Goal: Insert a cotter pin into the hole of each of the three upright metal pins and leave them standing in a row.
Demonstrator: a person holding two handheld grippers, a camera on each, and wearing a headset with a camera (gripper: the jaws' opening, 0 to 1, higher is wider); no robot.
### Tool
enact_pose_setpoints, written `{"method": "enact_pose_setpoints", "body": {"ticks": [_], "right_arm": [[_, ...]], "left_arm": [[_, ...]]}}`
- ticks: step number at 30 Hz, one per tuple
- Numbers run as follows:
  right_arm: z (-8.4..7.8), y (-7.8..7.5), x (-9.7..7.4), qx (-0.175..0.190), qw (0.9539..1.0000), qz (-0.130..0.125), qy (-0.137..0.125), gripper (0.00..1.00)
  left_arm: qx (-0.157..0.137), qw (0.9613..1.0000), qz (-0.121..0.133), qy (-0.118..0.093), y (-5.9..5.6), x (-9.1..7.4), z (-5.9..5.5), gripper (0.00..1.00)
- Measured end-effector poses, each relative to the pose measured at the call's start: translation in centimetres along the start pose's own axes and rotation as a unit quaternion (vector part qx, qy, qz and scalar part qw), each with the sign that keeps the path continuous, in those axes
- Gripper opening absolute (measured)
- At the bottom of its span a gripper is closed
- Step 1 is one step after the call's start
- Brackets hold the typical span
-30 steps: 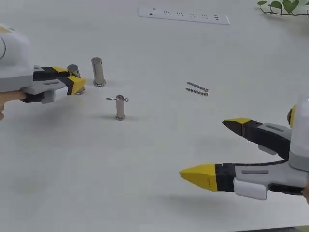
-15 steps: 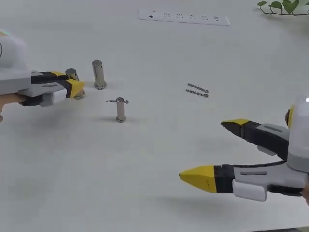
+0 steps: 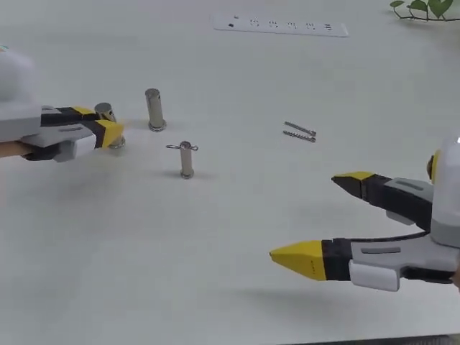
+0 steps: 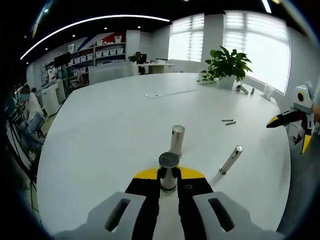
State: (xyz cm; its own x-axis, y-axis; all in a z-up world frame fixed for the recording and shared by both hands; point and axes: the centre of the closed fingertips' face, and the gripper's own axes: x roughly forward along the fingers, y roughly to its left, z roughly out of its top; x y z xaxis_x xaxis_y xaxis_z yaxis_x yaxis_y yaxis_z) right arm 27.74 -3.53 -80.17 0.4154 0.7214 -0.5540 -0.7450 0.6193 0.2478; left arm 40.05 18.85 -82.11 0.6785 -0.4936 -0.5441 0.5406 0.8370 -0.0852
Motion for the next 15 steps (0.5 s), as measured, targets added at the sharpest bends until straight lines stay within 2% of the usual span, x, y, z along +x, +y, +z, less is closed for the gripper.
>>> {"method": "enact_pose_setpoints", "body": {"ticks": [6, 10, 14, 15], "right_arm": [[-0.2, 0.2, -0.1, 0.000, 1.0000, 0.004, -0.002, 0.95], [-0.2, 0.3, -0.3, -0.003, 1.0000, 0.007, -0.003, 0.95], [-0.2, 0.4, -0.4, -0.005, 0.9999, 0.009, -0.004, 0.95], [-0.2, 0.4, -0.4, -0.005, 0.9999, 0.009, -0.005, 0.95]], "left_arm": [[0.001, 0.9999, -0.005, 0.010, -1.2, -1.4, -1.4, 0.11], [-0.010, 0.9999, -0.004, 0.011, -1.7, -2.2, -2.3, 0.11], [-0.040, 0.9991, -0.011, 0.005, -2.2, -2.7, -3.0, 0.11], [-0.036, 0.9993, -0.010, 0.005, -2.4, -2.9, -3.2, 0.11]]}}
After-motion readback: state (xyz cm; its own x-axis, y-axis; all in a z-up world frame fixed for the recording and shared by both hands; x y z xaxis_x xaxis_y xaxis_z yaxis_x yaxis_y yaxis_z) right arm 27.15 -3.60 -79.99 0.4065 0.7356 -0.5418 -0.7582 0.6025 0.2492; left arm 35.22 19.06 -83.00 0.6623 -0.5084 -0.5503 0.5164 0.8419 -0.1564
